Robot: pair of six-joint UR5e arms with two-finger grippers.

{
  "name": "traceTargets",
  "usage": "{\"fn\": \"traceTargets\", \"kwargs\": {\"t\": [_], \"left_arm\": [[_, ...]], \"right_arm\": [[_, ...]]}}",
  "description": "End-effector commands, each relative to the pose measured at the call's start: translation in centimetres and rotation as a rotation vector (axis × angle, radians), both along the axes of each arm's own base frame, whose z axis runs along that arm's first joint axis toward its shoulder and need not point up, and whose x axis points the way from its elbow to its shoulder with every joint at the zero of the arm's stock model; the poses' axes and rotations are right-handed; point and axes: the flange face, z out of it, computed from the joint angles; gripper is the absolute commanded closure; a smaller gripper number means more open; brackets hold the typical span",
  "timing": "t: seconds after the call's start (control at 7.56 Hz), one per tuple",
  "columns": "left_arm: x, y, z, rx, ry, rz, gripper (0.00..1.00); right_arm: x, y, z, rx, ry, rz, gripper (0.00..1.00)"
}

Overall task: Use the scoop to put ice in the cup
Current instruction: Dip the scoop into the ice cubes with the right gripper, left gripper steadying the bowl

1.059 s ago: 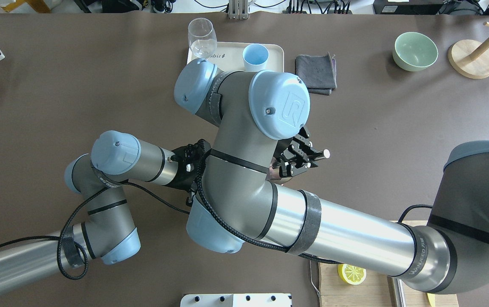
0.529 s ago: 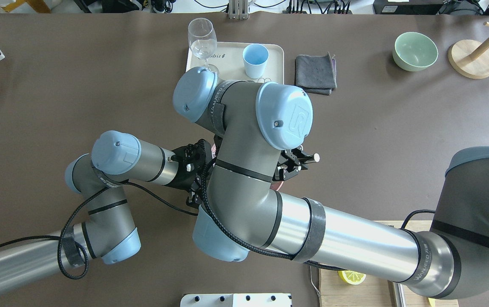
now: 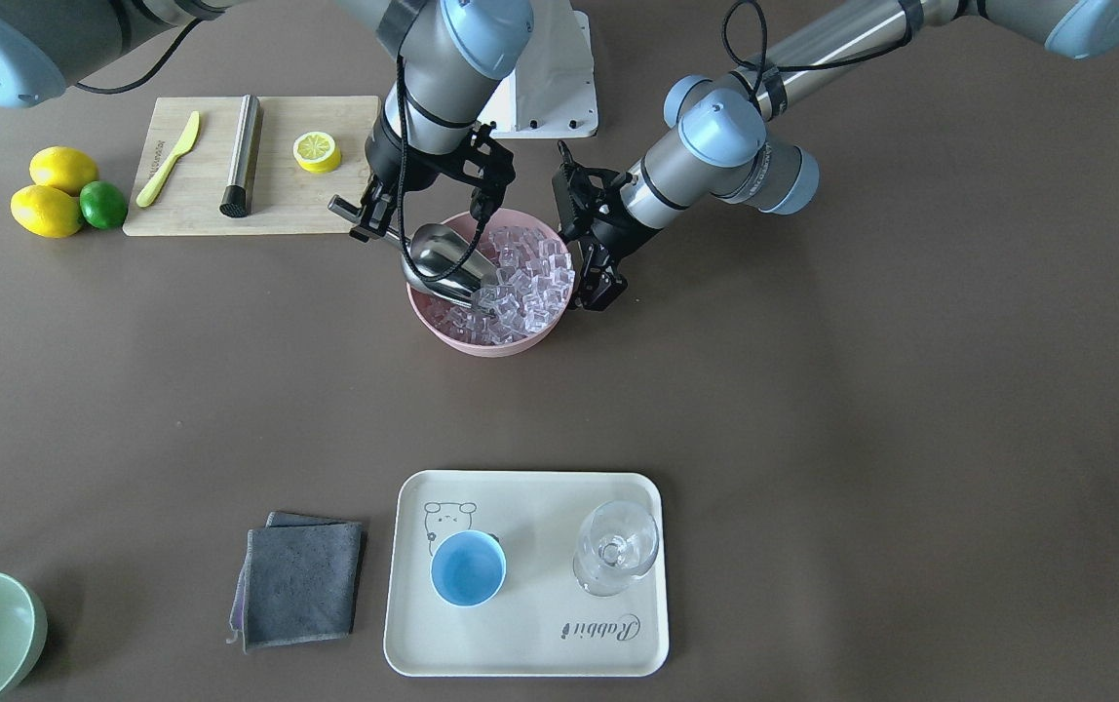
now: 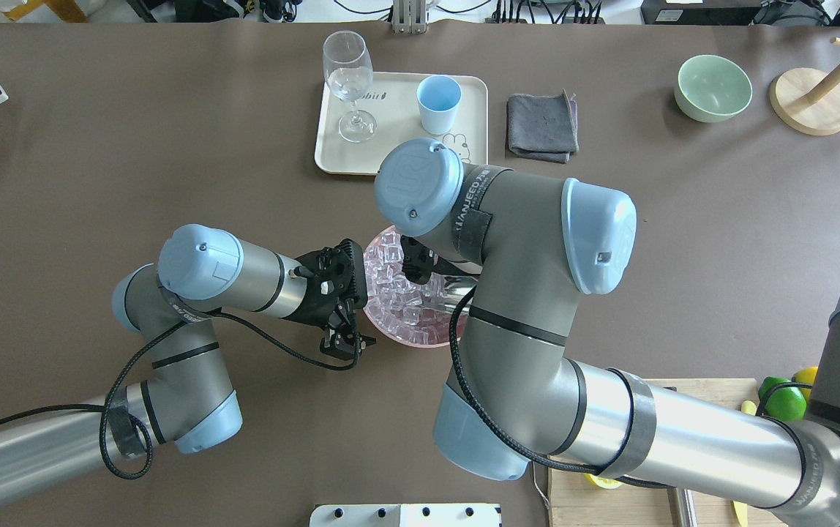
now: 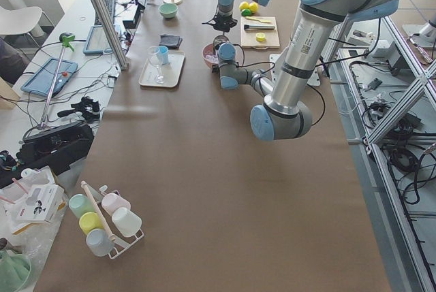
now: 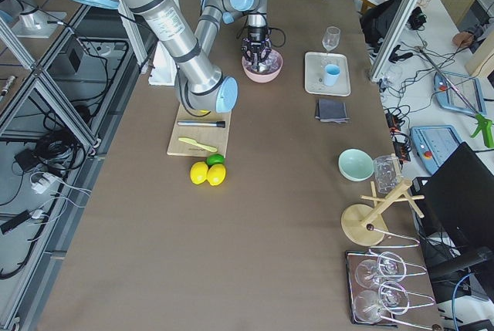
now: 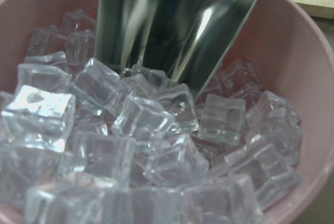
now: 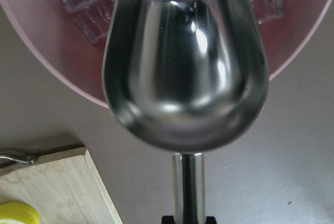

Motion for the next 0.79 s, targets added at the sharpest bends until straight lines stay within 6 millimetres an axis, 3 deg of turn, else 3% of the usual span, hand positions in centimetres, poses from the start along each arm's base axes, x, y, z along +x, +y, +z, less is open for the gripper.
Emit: {"fn": "traceTargets", "kwargs": {"t": [0.0, 0.26, 0.66], "left_arm": [[-0.1, 0.0, 0.1, 0.000, 0.000, -0.001, 0.01], [-0.1, 0.0, 0.0, 0.001, 0.001, -0.001, 0.01], [-0.1, 0.0, 0.0, 0.002, 0.001, -0.001, 0.01]], "right_arm": [[-0.7, -0.3, 1.7, 0.016, -0.105, 0.092, 1.00], [-0.3, 0.0, 2.9, 0.031, -0.159, 0.102, 1.00], [2.6, 1.5, 4.1, 0.049, -0.262, 0.159, 1.00]]}}
